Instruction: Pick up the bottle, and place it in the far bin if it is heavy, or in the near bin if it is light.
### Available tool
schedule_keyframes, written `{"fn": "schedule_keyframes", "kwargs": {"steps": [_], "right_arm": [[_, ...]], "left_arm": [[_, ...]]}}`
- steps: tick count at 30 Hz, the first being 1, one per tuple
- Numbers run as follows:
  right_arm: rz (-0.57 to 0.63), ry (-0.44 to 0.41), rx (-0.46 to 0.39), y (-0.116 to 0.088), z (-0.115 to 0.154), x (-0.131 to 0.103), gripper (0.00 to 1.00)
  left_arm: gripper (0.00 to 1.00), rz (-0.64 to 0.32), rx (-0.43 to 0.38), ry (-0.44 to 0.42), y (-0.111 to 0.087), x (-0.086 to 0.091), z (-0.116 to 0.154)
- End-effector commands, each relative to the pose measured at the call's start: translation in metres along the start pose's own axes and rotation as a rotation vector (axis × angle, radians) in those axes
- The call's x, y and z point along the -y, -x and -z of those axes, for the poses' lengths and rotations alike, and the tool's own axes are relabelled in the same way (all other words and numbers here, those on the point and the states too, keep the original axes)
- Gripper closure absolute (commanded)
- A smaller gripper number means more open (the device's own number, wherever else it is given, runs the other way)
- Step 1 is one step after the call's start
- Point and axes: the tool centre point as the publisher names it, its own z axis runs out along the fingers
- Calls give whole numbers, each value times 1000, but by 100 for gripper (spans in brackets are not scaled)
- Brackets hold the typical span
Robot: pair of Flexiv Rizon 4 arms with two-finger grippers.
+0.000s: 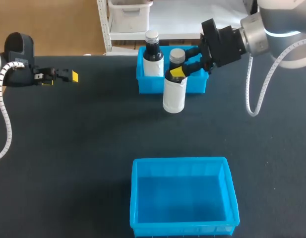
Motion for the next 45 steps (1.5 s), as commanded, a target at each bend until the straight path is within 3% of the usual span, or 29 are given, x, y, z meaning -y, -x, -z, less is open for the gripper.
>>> {"fn": "schedule_keyframes", "kwargs": {"steps": [1,25,45], "right_arm": [[14,-21,-5,10,14,-8,100],[51,-87,-48,33,71,0,100],[2,-142,-48,31,115,15,100]], "left_arm": [[0,0,0,0,0,0,0],[0,0,0,0,0,0,0],[0,0,0,0,0,0,0]]}}
